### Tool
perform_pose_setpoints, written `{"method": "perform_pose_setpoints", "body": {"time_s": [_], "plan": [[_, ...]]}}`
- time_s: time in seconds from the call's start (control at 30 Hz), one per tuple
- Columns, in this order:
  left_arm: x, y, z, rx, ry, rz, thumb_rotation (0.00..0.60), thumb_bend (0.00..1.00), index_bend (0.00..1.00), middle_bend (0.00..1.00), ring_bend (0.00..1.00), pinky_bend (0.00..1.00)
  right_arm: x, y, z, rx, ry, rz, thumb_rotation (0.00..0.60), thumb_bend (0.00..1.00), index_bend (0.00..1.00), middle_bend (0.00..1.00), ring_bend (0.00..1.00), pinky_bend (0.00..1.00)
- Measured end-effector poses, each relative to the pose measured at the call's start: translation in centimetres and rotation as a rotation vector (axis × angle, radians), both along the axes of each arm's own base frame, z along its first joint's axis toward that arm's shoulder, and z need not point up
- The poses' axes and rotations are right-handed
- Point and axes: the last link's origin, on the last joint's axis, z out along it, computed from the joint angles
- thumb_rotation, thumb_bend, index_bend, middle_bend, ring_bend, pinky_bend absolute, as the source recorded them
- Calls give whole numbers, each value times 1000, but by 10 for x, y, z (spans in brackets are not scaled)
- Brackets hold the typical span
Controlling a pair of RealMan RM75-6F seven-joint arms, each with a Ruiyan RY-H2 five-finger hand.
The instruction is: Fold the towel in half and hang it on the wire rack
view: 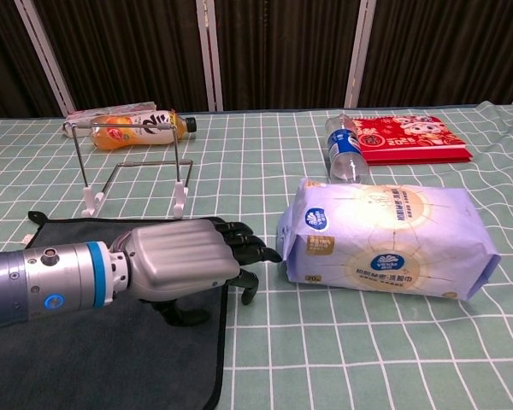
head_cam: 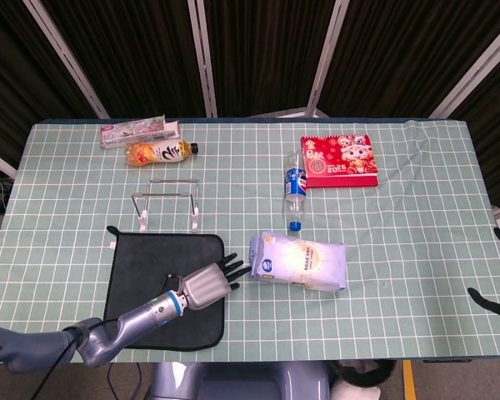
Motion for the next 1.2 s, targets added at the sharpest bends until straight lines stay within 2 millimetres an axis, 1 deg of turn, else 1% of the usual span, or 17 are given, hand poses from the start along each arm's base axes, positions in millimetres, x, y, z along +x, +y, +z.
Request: {"method": "perform_pose_setpoints", "body": {"time_s": [0.13,0.27,0.57,0.77,1.1,1.2], "plan": [[0,1,0,15,3,-6,600,413,381,0,0,0,0,0,0,-1,0,-1,600,0,0,0,0,0],[-1,1,0,17,9,-4,600,414,433,0,0,0,-1,0,1,-2,-3,-2,600,0,0,0,0,0],[-2,1,1,28,10,0,600,419,511,0,0,0,-1,1,3,-9,-6,1,600,0,0,0,0,0],[-3,1,2,33,3,6,600,420,532,0,0,0,0,1,3,-8,-5,2,600,0,0,0,0,0],[-2,3,5,36,-9,7,600,420,532,0,0,0,0,1,3,-8,-6,2,600,0,0,0,0,0],[-3,3,5,35,-8,7,600,444,537,0,0,0,0,2,3,-11,-7,3,600,0,0,0,0,0]]}}
